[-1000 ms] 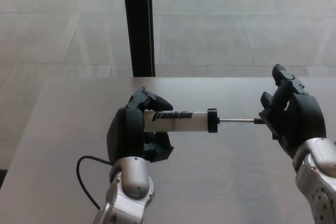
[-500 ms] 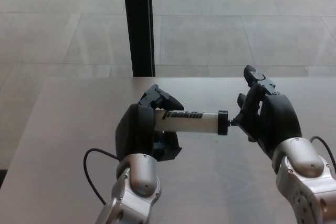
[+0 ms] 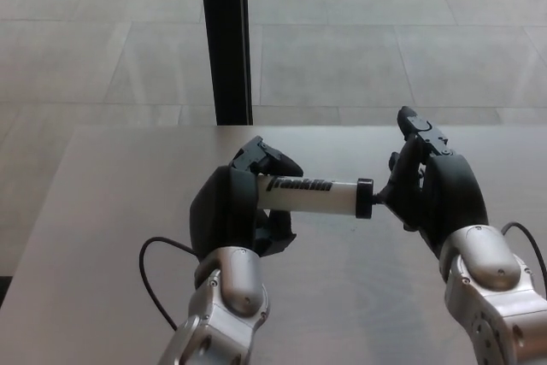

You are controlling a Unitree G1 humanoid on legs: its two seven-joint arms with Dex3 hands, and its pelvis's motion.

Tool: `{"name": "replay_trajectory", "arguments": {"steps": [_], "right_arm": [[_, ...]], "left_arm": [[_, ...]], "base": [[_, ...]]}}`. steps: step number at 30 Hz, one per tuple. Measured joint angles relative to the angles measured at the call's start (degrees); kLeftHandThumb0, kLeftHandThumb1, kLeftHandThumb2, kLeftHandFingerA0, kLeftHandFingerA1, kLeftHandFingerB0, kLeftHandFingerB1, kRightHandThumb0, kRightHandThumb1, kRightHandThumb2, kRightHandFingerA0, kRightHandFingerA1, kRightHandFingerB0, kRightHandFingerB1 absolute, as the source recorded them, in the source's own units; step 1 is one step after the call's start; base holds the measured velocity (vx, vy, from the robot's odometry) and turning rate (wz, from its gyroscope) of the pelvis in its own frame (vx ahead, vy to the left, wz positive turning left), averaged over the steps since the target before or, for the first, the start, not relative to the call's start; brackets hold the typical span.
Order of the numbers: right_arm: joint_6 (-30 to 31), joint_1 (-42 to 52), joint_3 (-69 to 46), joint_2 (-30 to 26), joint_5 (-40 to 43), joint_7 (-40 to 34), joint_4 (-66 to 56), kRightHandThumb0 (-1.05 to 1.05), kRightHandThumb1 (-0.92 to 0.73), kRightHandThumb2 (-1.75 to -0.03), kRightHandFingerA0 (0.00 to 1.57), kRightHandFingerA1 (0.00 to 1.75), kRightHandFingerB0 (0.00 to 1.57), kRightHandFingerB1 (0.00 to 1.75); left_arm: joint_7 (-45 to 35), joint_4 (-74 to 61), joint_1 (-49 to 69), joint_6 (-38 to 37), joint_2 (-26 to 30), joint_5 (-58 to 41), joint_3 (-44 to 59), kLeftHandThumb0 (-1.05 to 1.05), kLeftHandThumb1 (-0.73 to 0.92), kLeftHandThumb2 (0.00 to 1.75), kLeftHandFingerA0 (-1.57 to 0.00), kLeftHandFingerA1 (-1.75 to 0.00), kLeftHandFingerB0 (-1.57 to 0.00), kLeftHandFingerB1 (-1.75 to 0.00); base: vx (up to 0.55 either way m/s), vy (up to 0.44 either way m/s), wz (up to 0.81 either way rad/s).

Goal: The robot uses its left hand to lift the air pump kept on the middle of the desk and use the right hand to compress the handle

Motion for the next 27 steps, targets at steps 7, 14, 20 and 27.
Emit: {"name": "replay_trajectory", "arguments": {"steps": [7,14,20,27], "right_arm": [[-0.2,-0.1,-3.7,-1.8,0.9,1.8,-0.7,-1.04,-0.92,-1.32,0.0,0.14,0.0,0.02],[-0.5,1.4,-12.6,-8.1,3.0,4.3,-2.2,-0.92,-0.91,-1.27,0.0,0.18,0.05,0.15],[-0.6,2.6,-18.3,-9.7,3.6,4.1,-2.4,-0.82,-0.85,-1.21,0.02,0.42,0.12,0.39],[-1.0,2.6,-22.1,-9.4,4.3,2.8,-2.4,-0.79,-0.92,-0.8,0.21,0.5,0.29,0.4]], "left_arm": [[-0.9,-1.0,1.0,0.6,0.3,0.3,-1.4,-0.08,0.54,1.16,-1.21,-1.48,-1.02,-1.33],[-4.2,-1.6,4.0,3.0,5.7,1.2,-3.1,-0.14,0.57,1.05,-0.82,-1.74,-0.76,-1.51],[-8.6,-1.4,5.5,6.9,9.8,2.0,-6.1,-0.16,0.61,0.91,-0.83,-1.44,-0.84,-0.79],[-12.5,0.8,2.5,10.0,14.2,7.1,-15.8,-0.33,0.68,0.72,-0.7,-1.35,-0.54,-0.71]], "base": [[0.0,0.0,0.0],[0.0,0.0,0.0],[0.0,0.0,0.0],[0.0,0.0,0.0]]}}
